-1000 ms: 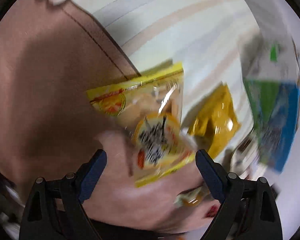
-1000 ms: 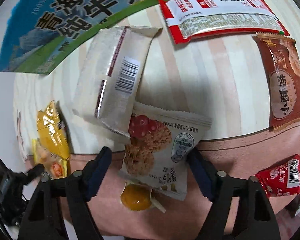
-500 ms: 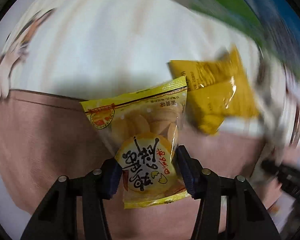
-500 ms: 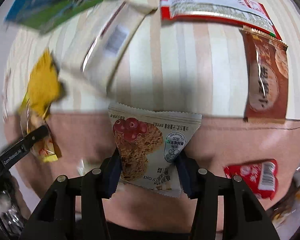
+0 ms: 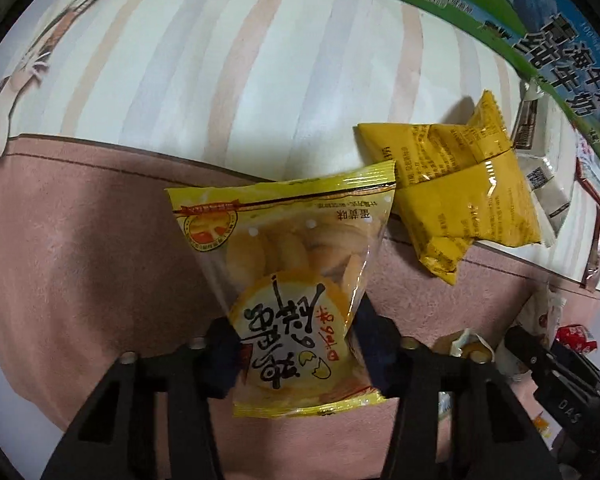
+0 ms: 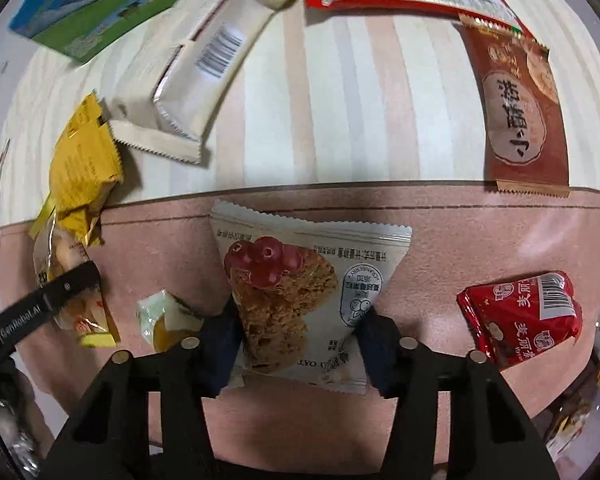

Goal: Organize snacks
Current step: 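Place both packets into the box and open both tools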

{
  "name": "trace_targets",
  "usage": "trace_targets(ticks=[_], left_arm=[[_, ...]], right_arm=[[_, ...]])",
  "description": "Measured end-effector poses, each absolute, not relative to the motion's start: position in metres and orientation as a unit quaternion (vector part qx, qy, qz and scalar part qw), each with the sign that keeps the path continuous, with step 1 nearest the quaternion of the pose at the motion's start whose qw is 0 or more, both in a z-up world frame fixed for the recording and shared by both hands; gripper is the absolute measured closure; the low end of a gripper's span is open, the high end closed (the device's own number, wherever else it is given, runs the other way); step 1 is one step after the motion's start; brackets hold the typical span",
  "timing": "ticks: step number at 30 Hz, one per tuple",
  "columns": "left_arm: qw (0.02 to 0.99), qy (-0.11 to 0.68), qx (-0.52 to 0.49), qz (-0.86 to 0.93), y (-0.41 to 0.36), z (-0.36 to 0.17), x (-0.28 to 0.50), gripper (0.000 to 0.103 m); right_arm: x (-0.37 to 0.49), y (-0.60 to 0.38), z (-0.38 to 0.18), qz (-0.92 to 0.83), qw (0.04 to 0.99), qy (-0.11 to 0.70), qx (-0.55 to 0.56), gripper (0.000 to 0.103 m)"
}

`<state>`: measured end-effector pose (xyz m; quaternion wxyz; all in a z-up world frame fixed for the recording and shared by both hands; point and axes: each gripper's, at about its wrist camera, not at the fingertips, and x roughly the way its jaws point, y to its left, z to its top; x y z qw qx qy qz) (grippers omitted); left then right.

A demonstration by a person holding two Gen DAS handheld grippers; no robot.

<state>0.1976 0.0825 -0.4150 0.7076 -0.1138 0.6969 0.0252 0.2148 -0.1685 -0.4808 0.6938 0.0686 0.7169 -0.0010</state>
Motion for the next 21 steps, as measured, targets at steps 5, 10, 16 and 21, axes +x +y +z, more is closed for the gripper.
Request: trace_targets(ticks=[5,10,16,21], left_arm=[[0.722,0.684,-0.1,0.014,0.087,-0.387,0.182,0.062],[0.746,0.659,-0.096,-0.004,0.086,-0.338,0.181,0.062],[0.792,0.599,-0.103,-0.064,0.063,-0.242,0.216,0.062],[0.819,0.56,-0.078,-0.098,0.045,-0.187,0.297,0.062]], right_arm=[[0.21,-0.178,-0.459,0.02,0.699,0.709,0.097,0.053],[0.216,-0.188,-0.409,0.057,0.718,0.68,0.135,0.053],[0.257,-0.205,-0.333,0.09,0.755,0.627,0.168,0.053],[0.313,-0.209,-0.279,0.097,0.786,0.586,0.172,0.053]])
